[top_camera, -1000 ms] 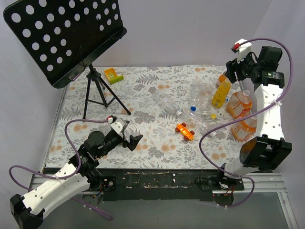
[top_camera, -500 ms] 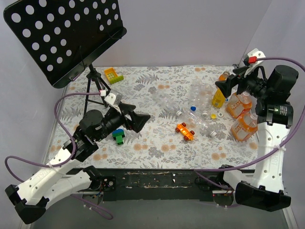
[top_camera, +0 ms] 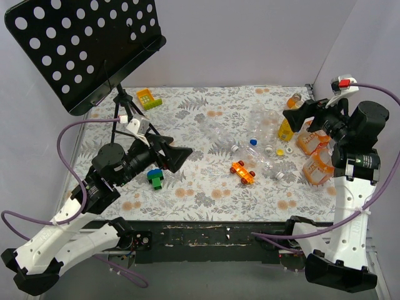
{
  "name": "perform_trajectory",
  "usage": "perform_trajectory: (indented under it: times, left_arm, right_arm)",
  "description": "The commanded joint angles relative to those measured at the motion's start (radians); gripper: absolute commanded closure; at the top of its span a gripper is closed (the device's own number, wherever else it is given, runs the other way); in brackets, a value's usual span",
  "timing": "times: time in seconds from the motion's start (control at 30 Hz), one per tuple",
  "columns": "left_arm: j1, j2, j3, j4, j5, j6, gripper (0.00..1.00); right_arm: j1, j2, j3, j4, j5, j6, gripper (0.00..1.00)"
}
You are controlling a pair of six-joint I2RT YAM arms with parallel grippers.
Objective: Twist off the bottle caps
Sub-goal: Reset both arms
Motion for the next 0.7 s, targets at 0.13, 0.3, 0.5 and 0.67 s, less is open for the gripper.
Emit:
perform_trajectory:
  times: [0.13,0.3,0.5,0.67]
  left_arm:
    - [0.007,-0.013,0.055,-0.048,-0.011,0.013,0.02]
    - [0.007,-0.020,0.044,-0.057,-0.043,0.020,0.02]
    - [0.007,-0.037,0.031,-0.060,-0.052,0.020,0.02]
    - [0.007,-0.042,0.023,-0.060,-0.057,0.022,0.02]
  right_arm:
    - [-0.005,-0.052,-0.009,0.037,0.130,0.058,0.02]
    - [-0.005,-0.059,-0.029,0.045,0.136,0.063,0.02]
    - [-0.005,-0.059,-0.033,0.048,0.150,0.066,0.02]
    - [-0.007,-0.054,-0.035,0.054,0.167,0.066,0.02]
